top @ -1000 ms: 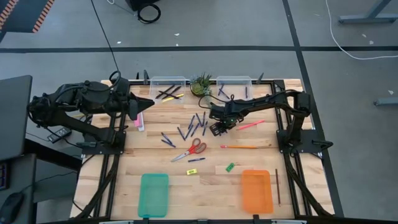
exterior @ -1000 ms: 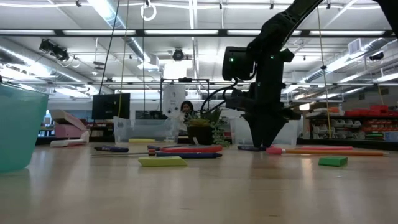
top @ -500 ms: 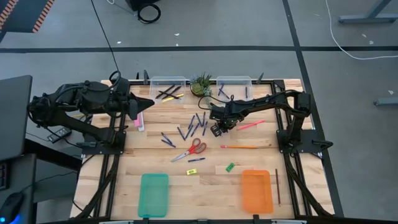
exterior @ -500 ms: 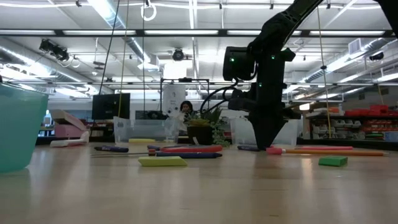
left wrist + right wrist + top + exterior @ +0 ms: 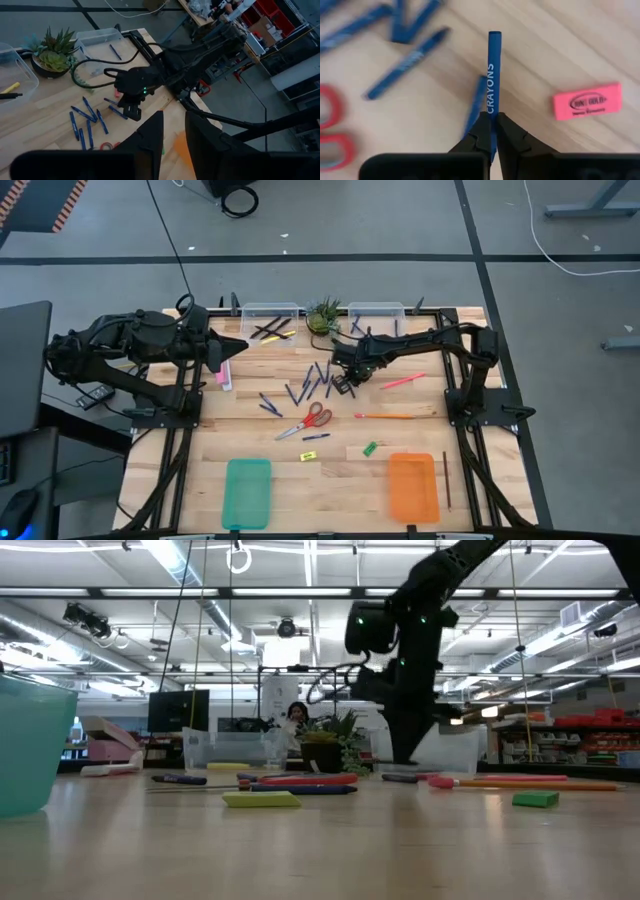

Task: Sort crayons/erasers/pens/pencils in bins
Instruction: Put the blue crayon into the right transparent bin

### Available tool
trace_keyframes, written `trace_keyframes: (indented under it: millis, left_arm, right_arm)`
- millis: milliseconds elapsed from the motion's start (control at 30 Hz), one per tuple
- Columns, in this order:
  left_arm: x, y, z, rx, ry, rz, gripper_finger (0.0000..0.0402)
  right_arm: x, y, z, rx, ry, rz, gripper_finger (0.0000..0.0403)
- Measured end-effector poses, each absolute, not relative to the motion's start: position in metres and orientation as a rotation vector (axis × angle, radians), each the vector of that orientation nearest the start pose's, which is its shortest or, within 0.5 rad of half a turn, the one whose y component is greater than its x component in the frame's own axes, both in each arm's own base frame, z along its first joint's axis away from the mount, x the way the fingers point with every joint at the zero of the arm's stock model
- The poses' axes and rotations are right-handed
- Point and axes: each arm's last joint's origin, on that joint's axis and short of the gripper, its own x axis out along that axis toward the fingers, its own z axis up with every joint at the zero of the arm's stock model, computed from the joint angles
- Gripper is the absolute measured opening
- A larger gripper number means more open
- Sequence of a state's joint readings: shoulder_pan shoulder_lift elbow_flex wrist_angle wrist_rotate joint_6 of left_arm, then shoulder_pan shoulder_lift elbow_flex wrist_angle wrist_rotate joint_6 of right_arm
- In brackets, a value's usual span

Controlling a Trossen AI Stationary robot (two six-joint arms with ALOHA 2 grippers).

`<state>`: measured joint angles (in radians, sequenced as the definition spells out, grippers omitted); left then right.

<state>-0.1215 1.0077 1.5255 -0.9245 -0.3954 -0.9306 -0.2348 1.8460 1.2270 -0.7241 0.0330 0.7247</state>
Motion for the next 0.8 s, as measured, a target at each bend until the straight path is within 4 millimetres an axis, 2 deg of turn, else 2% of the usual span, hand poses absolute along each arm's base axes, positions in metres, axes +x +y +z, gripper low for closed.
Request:
trace_keyframes:
  millis: [167, 333, 533, 633, 800]
  left_arm:
    - [0.149, -0.007, 0.463, -0.808, 0.238, 0.43, 0.0085]
    - [0.149, -0.007, 0.463, -0.807, 0.238, 0.43, 0.0085]
    - [0.149, -0.007, 0.463, -0.798, 0.24, 0.428, 0.0091]
    - [0.149, -0.007, 0.463, -0.798, 0.24, 0.428, 0.009]
    - [0.149, -0.007, 0.463, -0.79, 0.242, 0.427, 0.0084]
  right_arm:
    - [0.351, -0.092, 0.206, 0.694, 1.172, -0.667, 0.0011]
    - [0.352, -0.117, 0.233, 0.655, 1.119, -0.695, 0.0009]
    - [0.337, -0.153, 0.23, 0.636, 1.134, -0.689, 0.0012]
    - [0.333, -0.16, 0.228, 0.61, 1.156, -0.626, 0.002]
    - [0.337, -0.163, 0.229, 0.687, 1.092, -0.604, 0.0038]
